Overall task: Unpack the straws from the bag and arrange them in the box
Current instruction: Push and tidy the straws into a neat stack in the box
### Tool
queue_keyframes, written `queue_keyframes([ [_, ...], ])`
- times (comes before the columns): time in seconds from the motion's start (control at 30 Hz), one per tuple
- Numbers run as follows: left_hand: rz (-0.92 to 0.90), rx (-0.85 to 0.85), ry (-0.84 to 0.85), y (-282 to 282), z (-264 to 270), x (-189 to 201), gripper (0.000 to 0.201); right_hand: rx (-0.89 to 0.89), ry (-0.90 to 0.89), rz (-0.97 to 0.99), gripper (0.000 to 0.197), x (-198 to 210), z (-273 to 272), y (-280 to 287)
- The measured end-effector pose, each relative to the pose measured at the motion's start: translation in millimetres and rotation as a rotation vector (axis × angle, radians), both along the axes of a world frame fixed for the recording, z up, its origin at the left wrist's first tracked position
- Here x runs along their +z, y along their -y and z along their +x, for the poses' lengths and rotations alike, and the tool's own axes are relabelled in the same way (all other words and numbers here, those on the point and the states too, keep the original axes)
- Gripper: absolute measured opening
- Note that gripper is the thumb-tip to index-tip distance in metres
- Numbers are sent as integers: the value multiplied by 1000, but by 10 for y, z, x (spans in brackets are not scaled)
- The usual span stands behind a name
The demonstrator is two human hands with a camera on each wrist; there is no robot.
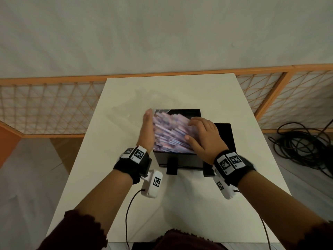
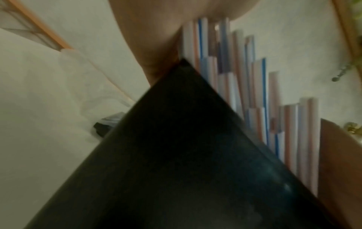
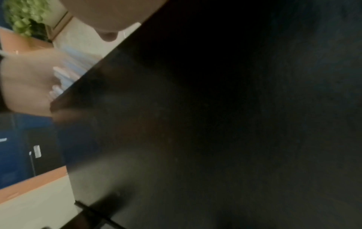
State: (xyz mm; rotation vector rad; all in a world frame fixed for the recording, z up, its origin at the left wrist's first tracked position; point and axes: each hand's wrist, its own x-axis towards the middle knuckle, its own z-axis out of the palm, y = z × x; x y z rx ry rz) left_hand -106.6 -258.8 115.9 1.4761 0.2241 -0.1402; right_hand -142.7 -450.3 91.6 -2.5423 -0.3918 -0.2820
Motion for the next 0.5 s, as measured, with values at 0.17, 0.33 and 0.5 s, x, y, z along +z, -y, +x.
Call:
queue_keyframes([
  [0.17, 190, -10, 121, -94, 95, -16, 61, -3, 64, 0, 46, 32, -14, 79],
  [0.33, 954, -282, 597, -145, -18, 498, 97, 5, 28, -28, 30, 208, -23, 237],
  [0.5, 1694, -945, 749, 339, -142, 752, 129, 148, -345, -215, 23, 389, -88, 338],
])
